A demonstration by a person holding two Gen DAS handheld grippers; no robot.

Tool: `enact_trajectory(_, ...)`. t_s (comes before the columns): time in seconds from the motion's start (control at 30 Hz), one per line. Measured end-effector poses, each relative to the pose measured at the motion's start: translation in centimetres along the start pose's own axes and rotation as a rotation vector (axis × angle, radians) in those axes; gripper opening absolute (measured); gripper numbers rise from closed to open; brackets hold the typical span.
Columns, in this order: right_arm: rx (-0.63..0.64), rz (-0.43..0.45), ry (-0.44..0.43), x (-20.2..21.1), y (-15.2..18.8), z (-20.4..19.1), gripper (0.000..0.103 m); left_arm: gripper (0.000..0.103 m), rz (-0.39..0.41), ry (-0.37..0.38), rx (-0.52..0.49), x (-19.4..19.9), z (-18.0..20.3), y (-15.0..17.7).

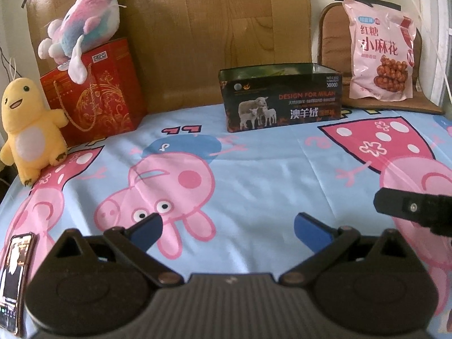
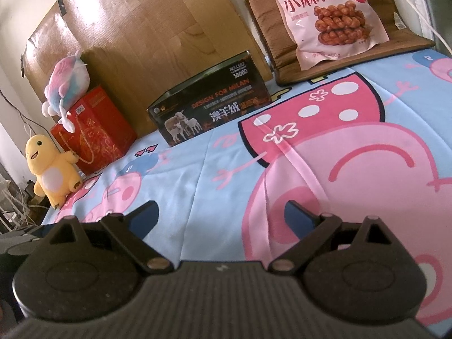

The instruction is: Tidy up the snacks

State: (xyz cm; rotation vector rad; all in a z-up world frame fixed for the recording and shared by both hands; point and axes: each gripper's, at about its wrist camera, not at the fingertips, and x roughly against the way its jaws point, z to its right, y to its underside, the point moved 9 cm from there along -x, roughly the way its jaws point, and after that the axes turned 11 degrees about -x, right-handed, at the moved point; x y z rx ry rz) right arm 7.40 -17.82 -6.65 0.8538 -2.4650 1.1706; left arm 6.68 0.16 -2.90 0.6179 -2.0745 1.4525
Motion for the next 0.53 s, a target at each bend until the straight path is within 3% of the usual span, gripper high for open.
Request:
enact_trajectory(0.27,-0.002,0.001,-0.001,-0.1,0.0,0.2,0.097,0.103,-0.012,0.007,0.000,-0.4,0.3,0.1)
enact_trajectory(0.53,0.000,0.008,0.005,-0.1,-0.2,0.3,0.097,0.103,0.000,0.076,0.003,-0.7,1.3,-0.6)
